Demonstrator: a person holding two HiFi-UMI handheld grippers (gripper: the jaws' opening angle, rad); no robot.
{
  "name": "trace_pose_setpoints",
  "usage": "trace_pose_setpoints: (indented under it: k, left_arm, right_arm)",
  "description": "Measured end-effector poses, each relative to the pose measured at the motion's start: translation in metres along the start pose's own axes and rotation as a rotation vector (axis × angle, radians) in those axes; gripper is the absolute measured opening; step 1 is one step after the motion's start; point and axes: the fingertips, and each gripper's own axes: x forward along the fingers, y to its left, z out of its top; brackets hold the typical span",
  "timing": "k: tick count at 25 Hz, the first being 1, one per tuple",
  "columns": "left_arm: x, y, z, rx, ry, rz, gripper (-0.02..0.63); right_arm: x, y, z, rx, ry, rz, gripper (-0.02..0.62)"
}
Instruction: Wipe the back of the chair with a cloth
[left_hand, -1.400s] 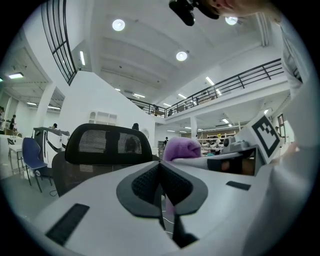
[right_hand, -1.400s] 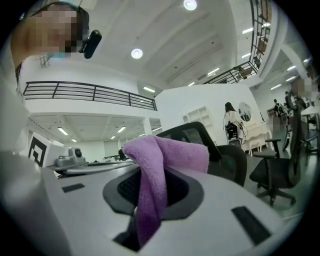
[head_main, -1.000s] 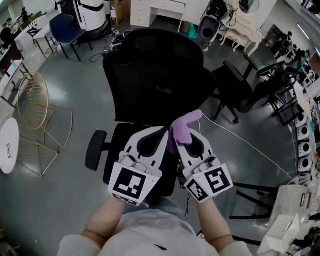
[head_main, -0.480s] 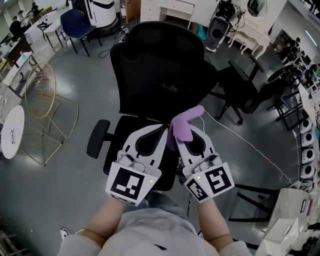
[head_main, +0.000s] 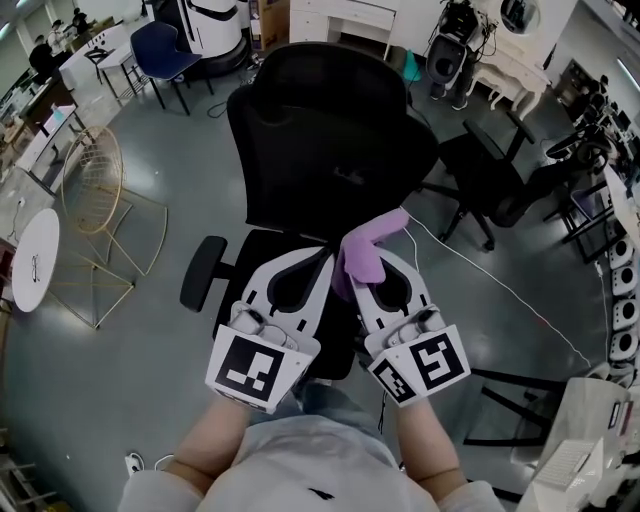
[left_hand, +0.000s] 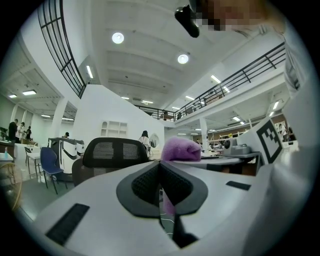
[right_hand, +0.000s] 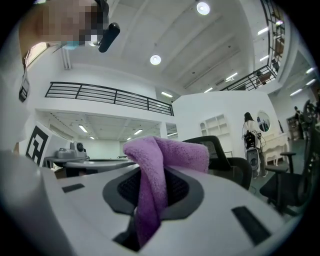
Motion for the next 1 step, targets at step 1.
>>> trace_pose_setpoints:
  k: [1]
  left_arm:
    - [0.0002,-0.0001,0.0008,-0.002,0.0,0.002,0.009]
  right_arm:
    - [-0.0004,-0.0002,0.0007,-0.003,0.0,0.002,0.071]
